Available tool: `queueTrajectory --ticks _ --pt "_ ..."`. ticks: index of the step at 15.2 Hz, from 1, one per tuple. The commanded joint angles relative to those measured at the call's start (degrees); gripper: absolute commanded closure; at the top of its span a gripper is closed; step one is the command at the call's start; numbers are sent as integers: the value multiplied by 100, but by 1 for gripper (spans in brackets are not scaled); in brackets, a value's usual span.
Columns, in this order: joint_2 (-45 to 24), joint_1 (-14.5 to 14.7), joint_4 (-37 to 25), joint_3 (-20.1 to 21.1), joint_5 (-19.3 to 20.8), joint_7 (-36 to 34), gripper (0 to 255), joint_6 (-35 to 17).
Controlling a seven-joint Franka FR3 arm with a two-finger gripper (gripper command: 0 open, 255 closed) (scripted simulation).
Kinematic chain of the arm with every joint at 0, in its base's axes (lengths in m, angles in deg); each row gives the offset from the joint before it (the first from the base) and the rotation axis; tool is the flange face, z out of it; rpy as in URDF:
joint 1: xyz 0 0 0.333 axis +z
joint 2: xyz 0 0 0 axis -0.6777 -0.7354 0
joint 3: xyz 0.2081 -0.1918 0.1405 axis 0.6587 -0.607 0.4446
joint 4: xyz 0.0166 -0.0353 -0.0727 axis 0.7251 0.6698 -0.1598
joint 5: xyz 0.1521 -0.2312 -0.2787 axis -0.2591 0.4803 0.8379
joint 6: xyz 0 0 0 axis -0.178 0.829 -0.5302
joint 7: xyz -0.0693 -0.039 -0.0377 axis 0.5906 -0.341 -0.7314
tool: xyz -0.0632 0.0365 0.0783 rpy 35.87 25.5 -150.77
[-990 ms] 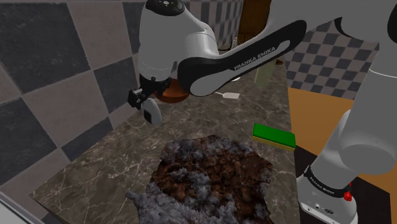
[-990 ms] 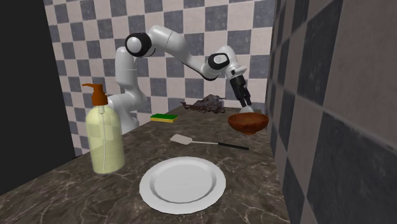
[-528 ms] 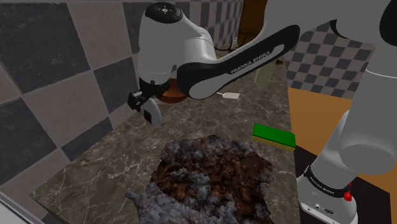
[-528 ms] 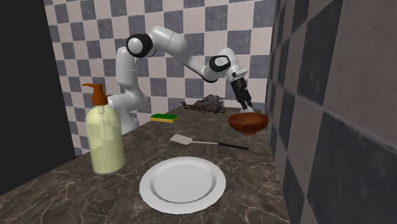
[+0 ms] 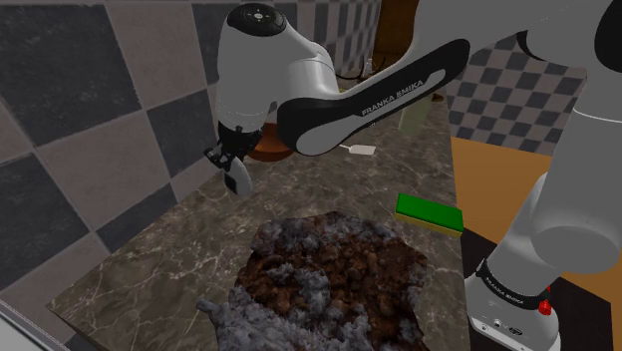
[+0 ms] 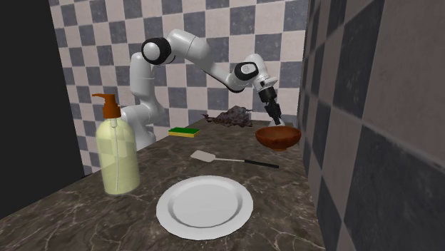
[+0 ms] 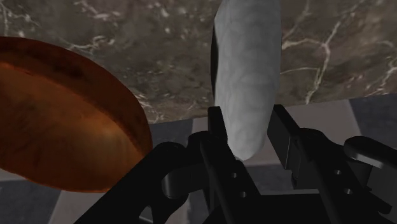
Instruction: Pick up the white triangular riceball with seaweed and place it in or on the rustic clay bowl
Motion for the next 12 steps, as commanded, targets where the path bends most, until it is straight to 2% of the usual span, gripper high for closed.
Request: queueTrajectory --ticks 1,4,12 --pt "-2 0 2 0 0 -1 255 2" --pt "-3 -1 2 -1 0 0 255 0" --pt "193 -35 -361 74 -357 376 255 452"
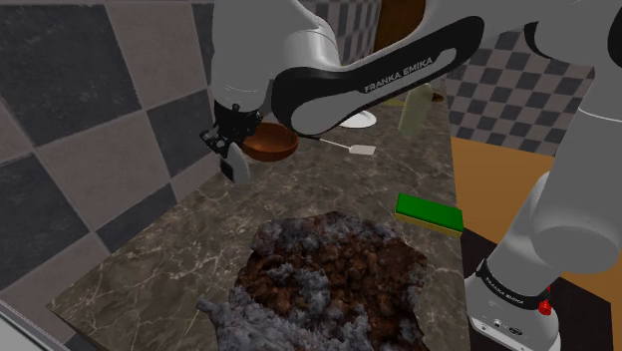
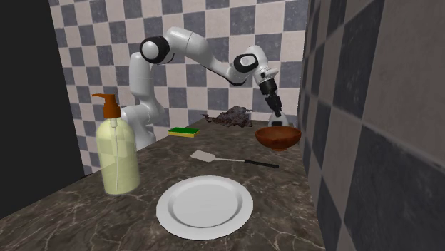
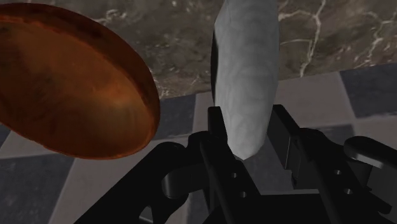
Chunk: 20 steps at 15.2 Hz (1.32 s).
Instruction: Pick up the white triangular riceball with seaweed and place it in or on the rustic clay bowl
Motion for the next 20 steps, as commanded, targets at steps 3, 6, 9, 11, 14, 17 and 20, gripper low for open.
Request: queueTrajectory --ticks 3,6,9,11,14,17,20 --pt "80 -8 -198 29 -149 164 255 234" --pt "120 -9 -373 47 -243 281 255 422" --pt "149 -6 -562 63 -324 389 255 616" --pt "161 -1 -697 73 -370 457 255 749" --pt "168 8 -911 87 -427 552 255 954" --pt "161 23 -1141 101 -471 640 255 1167" --pt "139 43 -1389 116 -500 721 255 1386"
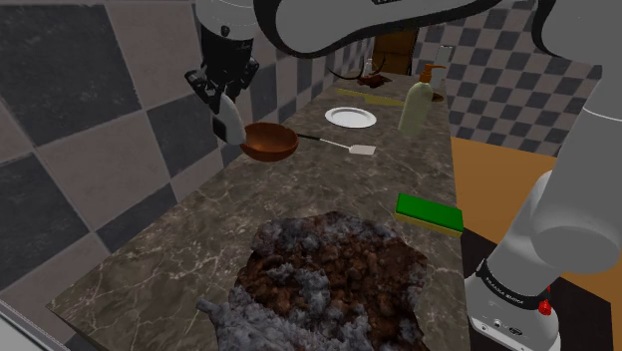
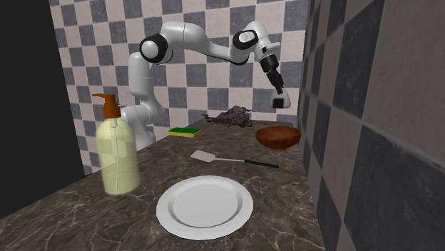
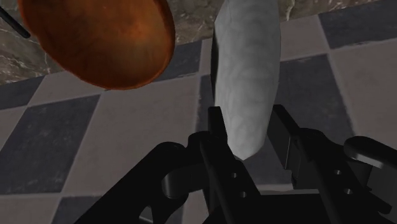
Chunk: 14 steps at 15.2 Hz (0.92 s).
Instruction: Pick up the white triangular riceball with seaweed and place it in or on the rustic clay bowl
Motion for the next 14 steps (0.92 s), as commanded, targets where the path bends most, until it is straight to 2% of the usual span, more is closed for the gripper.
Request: queueTrajectory --ticks 1,7,13,14 --pt "-8 8 -124 6 -16 44 255 110" --pt "280 -523 47 -324 -524 975 255 -150" --pt "316 -1002 -83 -693 -960 1956 255 -265" --pt "329 -1008 9 -697 -958 1939 255 -344"
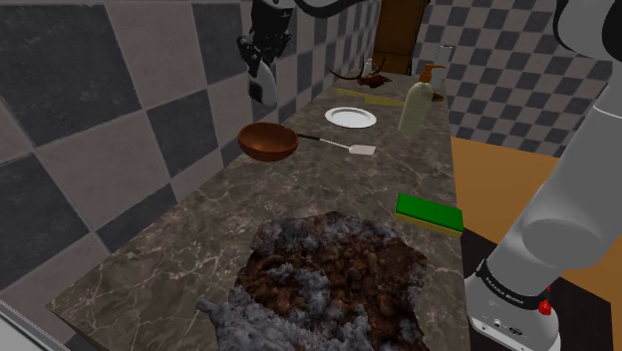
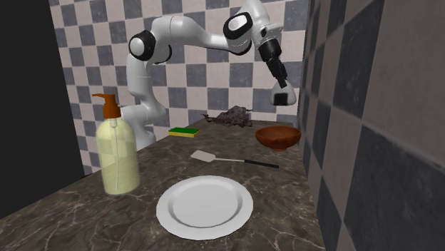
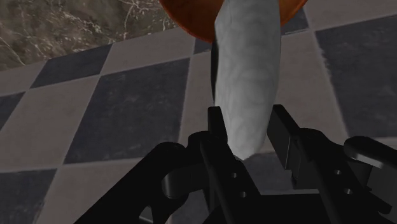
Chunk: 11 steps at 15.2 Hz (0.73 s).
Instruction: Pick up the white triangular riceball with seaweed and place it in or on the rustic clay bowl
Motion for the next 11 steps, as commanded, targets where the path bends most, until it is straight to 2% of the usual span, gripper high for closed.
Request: queueTrajectory --ticks 1,11 --pt "34 -61 155 -45 -48 86 255 -152" --pt "70 -91 953 -77 66 -124 255 -900"
